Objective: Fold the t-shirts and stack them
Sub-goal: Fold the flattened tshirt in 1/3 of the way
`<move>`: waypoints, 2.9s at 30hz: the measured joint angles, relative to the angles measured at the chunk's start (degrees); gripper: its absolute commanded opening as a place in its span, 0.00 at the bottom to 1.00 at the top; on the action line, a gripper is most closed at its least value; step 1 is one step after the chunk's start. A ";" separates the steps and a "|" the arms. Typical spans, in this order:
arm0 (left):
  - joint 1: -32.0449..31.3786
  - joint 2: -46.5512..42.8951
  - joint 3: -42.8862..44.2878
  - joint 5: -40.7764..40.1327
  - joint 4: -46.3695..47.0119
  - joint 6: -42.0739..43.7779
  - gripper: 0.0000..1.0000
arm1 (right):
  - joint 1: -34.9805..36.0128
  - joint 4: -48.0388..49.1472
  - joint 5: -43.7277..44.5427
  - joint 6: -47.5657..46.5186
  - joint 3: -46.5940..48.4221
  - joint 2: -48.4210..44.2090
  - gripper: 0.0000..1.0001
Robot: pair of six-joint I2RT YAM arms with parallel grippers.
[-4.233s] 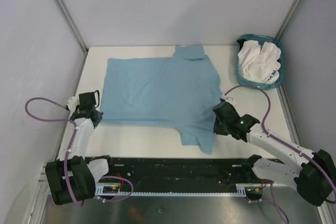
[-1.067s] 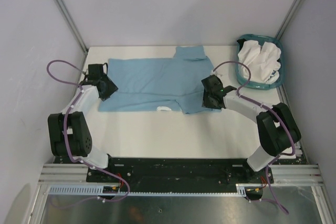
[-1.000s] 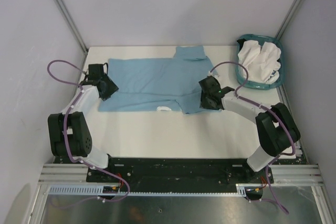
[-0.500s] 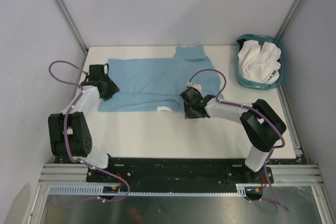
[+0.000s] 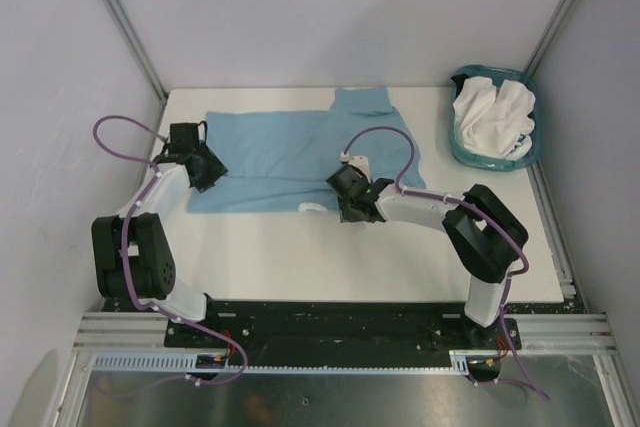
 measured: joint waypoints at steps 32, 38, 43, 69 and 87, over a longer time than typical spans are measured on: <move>0.00 0.33 0.00 0.20 0.00 0.39 0.48 | -4.57 0.66 7.82 -8.96 15.93 10.16 0.00; 0.00 0.72 0.00 0.94 0.00 0.39 0.48 | -5.77 3.39 9.03 -14.75 25.14 17.38 0.00; 0.00 1.22 0.00 1.75 0.02 0.48 0.49 | -6.62 3.54 8.63 -17.33 29.05 20.02 0.06; -39.52 25.31 25.86 11.41 9.38 4.13 0.56 | -25.59 -4.35 -6.43 -2.93 -6.71 -14.88 0.33; -42.88 30.16 27.98 5.77 9.49 7.08 0.49 | -25.77 -4.07 -8.87 -1.97 -10.03 -17.44 0.31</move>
